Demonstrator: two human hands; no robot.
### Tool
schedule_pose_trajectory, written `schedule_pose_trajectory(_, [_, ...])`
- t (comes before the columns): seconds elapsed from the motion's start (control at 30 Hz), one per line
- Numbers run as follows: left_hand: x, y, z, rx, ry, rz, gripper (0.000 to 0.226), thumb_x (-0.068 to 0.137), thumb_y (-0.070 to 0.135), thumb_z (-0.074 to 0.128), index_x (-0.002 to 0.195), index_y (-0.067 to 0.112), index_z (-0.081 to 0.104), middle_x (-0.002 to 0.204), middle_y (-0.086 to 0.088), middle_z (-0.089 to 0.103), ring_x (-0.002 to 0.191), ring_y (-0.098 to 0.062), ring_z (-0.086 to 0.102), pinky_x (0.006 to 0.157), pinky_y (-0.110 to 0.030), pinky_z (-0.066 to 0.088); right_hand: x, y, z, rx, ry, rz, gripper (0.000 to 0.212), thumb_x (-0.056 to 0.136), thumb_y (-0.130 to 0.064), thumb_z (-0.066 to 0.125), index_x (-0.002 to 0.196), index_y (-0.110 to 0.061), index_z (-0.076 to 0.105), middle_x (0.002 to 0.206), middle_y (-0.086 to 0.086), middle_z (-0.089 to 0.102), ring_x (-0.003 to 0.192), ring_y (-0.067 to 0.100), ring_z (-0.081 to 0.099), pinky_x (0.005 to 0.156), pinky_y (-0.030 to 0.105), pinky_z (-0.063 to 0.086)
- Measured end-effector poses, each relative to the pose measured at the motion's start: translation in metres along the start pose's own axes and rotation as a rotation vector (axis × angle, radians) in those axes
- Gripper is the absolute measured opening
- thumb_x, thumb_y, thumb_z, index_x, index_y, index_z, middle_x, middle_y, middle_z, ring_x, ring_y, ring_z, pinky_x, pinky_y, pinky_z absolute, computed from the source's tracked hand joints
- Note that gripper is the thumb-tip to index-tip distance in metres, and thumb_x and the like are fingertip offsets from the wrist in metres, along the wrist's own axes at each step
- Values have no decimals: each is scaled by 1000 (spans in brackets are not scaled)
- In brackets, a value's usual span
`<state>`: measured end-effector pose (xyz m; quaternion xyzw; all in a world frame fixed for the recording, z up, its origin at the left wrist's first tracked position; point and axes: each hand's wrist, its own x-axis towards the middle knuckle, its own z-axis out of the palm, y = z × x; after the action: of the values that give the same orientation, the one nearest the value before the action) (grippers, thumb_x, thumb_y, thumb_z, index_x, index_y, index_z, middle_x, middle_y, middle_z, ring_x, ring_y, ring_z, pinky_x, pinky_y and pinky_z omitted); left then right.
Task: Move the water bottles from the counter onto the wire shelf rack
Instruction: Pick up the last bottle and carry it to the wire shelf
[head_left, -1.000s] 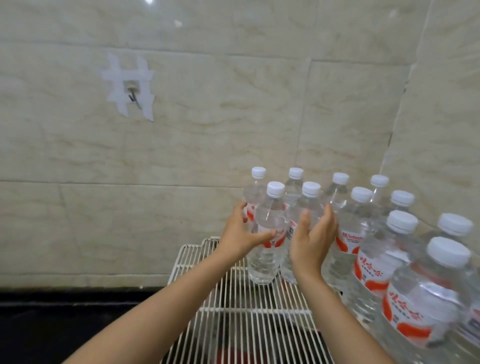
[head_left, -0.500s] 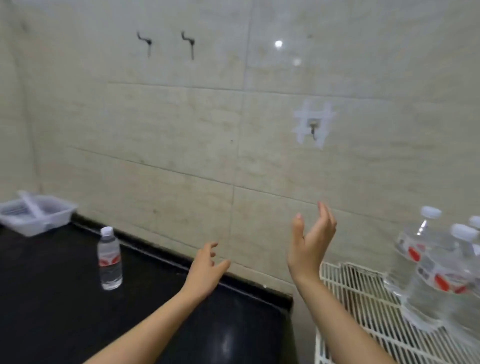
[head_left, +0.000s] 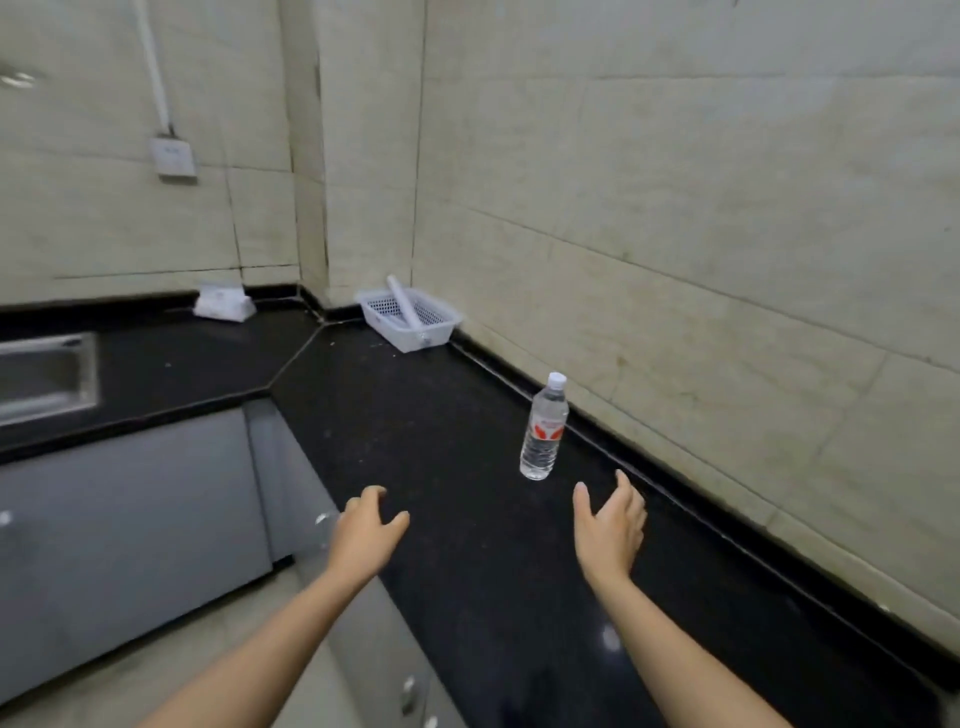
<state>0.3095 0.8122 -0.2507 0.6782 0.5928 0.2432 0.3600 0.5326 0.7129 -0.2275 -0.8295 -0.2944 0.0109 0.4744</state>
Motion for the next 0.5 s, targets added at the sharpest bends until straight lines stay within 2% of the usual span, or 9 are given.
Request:
schedule_pose_trajectory(0.27, [54,-42,-2,55,7,-66,50,88,29,54,131,9,40,134,-15,47,125,-29,44,101,-38,40,51,-1,83,-73,-133,75,71,80,-33,65,136,-5,31,140,23,35,129,38,31,103,48,29])
schedule_pose_trajectory(0.5, [152,-32,4,158,-51,-33,51,89,32,53,133,14,37,132,-14,45,123,-27,44,99,-36,39,141,2,146,-2,-116,227,80,73,-28,73,136,-4,30,137,28,36,128,41,31,103,49,30])
